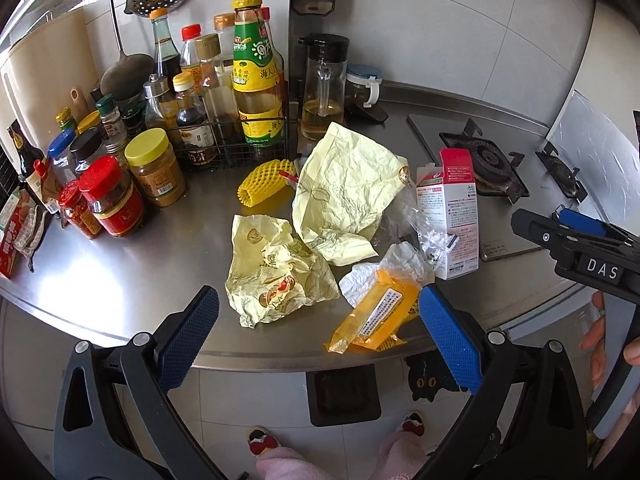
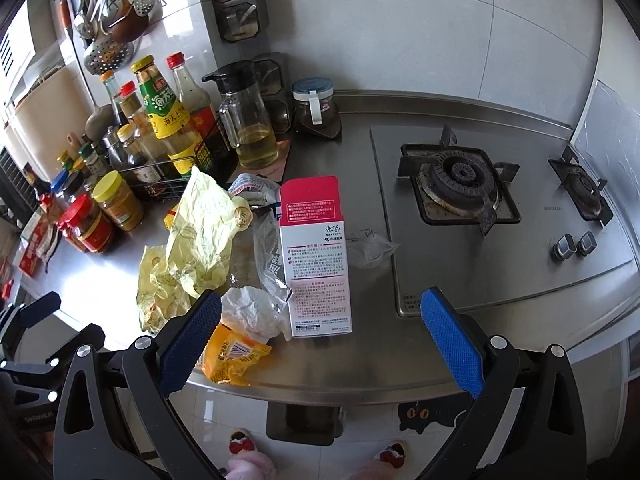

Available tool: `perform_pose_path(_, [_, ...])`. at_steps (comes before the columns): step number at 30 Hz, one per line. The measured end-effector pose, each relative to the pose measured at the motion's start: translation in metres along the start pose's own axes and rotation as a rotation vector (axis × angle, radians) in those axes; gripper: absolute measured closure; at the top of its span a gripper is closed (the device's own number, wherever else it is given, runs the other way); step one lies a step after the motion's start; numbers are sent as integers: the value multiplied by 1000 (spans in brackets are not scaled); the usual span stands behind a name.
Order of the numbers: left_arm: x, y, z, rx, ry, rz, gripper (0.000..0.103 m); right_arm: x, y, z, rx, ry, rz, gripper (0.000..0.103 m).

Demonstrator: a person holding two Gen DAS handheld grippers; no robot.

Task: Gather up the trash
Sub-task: 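Grasp the yellow snack packet with the left tool while the right tool grasps the pink-and-white carton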

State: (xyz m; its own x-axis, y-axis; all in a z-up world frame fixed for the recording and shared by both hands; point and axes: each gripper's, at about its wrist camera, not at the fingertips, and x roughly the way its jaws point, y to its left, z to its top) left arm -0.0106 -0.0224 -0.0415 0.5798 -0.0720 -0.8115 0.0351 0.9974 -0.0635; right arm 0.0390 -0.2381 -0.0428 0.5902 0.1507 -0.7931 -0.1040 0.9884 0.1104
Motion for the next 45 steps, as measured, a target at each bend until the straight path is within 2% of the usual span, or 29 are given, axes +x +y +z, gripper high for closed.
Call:
perform_pose_path(3, [10, -6, -9, 4, 19, -22, 8, 7, -6, 2, 4, -1, 12, 3])
perform_pose_path(5, [17, -11, -13, 13, 30, -36, 12, 13, -7, 6, -1, -4, 27, 3])
perform_pose_path(7, [24, -16, -17, 19, 43, -46, 15, 21, -8, 11, 1, 2, 48, 10])
perform_pose_path(10, [37, -23, -22, 34, 63, -54, 18, 32, -5, 18, -16, 9, 51, 10])
perform_pose_path(21, [75, -29, -34, 55, 97, -89, 19, 71, 6, 40, -43, 47, 76, 10])
perform_pose_path(27, [95, -35, -35, 80, 132, -69, 19, 85, 9, 46, -48, 64, 73, 10])
perform_pose_path(38, [115, -33, -37, 79, 171, -73, 49, 108, 4, 45, -46, 126, 43, 14])
perform_pose_path(40, [115, -33, -37, 78, 175, -75, 59, 113, 2, 43, -47, 150, 48, 28])
perform_pose_path(41, [115, -33, -36, 78, 175, -75, 65, 115, 2, 42, -48, 158, 50, 31])
perform_pose_path(43, [114, -32, -36, 75, 174, -74, 72, 116, 2, 41, -54, 164, 51, 43])
perform_pose_path(45, [112, -31, -34, 72, 169, -73, 77, 113, 2, 39, -60, 160, 53, 44])
